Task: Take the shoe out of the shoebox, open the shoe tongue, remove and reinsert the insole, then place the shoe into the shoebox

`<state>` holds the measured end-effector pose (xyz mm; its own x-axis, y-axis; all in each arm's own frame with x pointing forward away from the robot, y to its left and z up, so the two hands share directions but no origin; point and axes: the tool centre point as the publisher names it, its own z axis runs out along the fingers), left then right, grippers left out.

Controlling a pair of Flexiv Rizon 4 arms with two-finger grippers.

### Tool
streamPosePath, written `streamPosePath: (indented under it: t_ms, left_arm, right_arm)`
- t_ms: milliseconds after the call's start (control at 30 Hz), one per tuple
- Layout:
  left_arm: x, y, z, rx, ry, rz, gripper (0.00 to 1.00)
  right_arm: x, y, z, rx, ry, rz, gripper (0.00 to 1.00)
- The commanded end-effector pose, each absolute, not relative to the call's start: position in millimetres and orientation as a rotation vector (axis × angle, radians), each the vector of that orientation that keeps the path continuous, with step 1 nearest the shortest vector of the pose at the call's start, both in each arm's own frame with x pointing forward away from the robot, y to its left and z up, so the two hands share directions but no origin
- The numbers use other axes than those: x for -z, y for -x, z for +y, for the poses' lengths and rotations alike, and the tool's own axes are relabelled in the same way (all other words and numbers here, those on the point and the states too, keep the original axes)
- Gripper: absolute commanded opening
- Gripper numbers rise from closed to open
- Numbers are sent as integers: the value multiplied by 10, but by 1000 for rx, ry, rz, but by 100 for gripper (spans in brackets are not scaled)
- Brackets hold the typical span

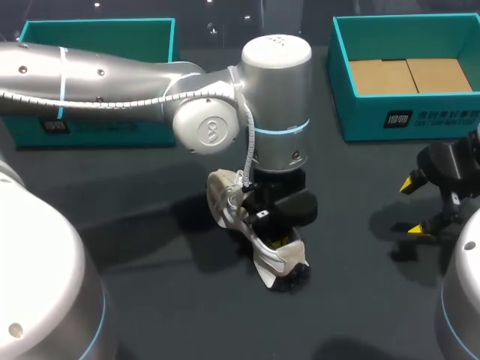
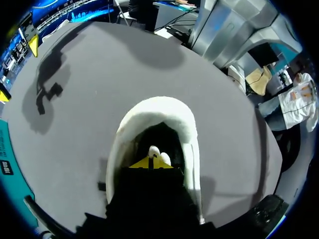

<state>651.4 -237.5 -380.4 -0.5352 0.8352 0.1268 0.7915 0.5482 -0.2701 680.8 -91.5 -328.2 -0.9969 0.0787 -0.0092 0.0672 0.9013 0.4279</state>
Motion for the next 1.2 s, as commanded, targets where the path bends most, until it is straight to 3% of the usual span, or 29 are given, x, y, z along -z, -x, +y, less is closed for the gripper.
streamPosePath:
  t_ms: [33,700,1200]
  left_arm:
    - [3622,-6415,-2244,-253,1379,-2580,0]
    - [4131,-6541,-2299,-162,1322,-2585,0]
    - [3675,-6557,-2291,-128,1353,-2778,0]
  right_arm:
    - [3279,-6791,-912,-678,-117,3036,100]
    - [3279,-6791,-912,-678,-117,3036,100]
    - [3279,-6791,-912,-678,-117,3036,100]
